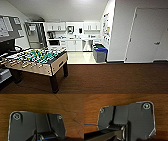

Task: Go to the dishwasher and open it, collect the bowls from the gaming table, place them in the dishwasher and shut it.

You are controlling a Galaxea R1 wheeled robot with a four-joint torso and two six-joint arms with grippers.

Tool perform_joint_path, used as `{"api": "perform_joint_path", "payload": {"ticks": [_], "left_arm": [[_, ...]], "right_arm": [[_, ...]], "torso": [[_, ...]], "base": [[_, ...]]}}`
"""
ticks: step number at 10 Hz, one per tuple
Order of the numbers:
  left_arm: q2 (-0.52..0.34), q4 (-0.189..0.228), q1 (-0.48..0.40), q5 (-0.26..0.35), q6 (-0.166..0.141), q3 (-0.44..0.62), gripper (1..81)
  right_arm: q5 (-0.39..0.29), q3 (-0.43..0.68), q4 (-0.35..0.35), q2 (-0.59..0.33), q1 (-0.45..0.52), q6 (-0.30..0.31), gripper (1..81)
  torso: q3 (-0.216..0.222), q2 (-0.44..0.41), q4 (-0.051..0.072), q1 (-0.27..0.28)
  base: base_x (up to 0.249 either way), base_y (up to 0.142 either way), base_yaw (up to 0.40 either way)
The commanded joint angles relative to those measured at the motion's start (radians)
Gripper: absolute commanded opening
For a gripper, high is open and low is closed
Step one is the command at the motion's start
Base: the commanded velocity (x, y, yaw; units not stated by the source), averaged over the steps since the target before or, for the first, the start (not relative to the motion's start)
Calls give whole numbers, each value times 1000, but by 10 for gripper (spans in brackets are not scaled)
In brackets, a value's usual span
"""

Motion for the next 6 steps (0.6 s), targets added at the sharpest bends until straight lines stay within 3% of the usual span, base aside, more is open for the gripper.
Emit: {"api": "perform_joint_path", "payload": {"ticks": [1,6], "left_arm": [[-10,1,-61,48,-1,18,811],[-10,1,-60,48,-1,18,811]], "right_arm": [[-54,6,1,-3,48,-3,811],[-54,4,1,-3,48,-3,811]], "torso": [[0,0,0,0],[0,0,0,0]], "base": [[110,0,0],[116,0,0]]}}
